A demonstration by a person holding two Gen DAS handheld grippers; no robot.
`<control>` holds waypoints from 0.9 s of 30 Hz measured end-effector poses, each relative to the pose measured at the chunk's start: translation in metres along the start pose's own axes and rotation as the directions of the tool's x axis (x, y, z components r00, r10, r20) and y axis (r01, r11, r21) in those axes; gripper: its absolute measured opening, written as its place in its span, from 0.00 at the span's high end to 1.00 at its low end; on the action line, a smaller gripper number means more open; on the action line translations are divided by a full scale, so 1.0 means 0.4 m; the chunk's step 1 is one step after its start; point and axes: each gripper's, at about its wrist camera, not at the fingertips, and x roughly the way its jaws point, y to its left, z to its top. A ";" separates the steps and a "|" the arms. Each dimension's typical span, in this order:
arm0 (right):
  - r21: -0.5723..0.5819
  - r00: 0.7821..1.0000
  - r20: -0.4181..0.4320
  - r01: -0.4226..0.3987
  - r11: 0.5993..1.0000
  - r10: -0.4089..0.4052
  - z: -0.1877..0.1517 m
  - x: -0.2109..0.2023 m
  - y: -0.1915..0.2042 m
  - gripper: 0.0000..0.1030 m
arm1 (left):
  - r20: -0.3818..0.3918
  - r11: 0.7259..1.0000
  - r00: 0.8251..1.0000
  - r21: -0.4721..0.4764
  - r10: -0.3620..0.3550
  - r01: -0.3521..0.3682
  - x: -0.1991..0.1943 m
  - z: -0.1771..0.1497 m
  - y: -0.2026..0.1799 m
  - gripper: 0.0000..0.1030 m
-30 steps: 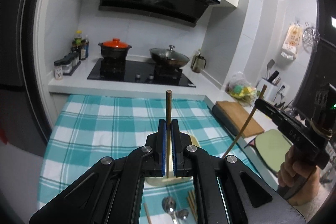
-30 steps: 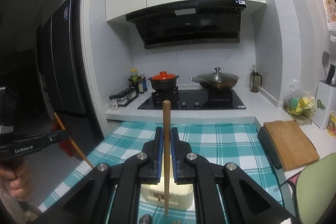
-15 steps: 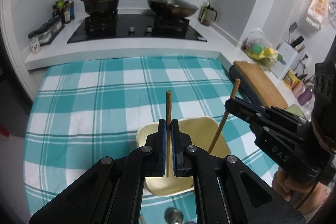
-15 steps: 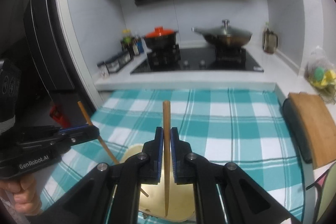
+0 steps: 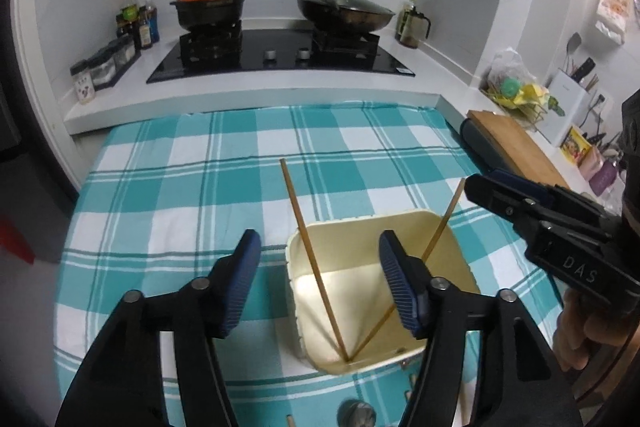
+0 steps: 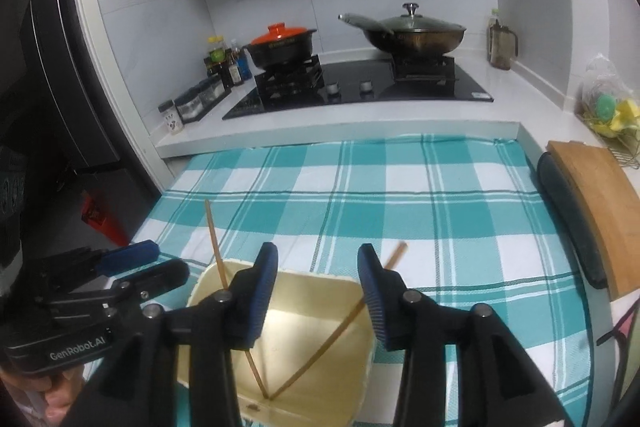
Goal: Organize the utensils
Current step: 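Lower the chopsticks into the holder and open both grippers, then withdraw both tools from the holder back over the utensils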
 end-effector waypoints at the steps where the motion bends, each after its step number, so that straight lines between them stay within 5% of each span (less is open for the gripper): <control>1: -0.009 1.000 0.014 0.006 1.000 -0.006 -0.002 -0.022 0.002 0.58 | 0.024 1.000 1.000 0.016 0.010 -0.011 -0.025 -0.013 -0.001 0.21; 4: -0.064 0.997 0.070 0.038 0.997 -0.033 -0.027 -0.114 0.019 0.47 | 0.093 0.998 0.995 0.058 0.032 -0.038 -0.110 -0.074 -0.002 0.08; 8: -0.122 0.990 0.126 0.085 0.989 -0.070 -0.095 -0.240 0.038 0.39 | 0.131 0.992 0.991 0.121 0.029 -0.045 -0.209 -0.177 -0.009 0.07; 12: -0.170 0.983 0.136 0.144 0.975 -0.121 -0.178 -0.327 0.053 0.36 | 0.108 0.991 0.994 0.130 -0.014 0.000 -0.281 -0.288 -0.008 0.08; 16: -0.188 0.973 0.151 0.204 0.961 -0.177 -0.278 -0.402 0.063 0.18 | 0.052 0.988 0.998 0.152 -0.040 0.032 -0.336 -0.379 -0.022 0.07; 22: -0.196 0.967 0.147 0.232 0.953 -0.206 -0.413 -0.488 0.074 0.17 | 0.074 0.991 0.995 0.123 -0.065 0.055 -0.429 -0.497 -0.045 0.00; 27: -0.142 0.958 0.180 0.250 0.958 -0.224 -0.499 -0.562 0.100 0.17 | 0.114 0.992 0.993 0.122 0.016 -0.030 -0.478 -0.575 -0.072 0.00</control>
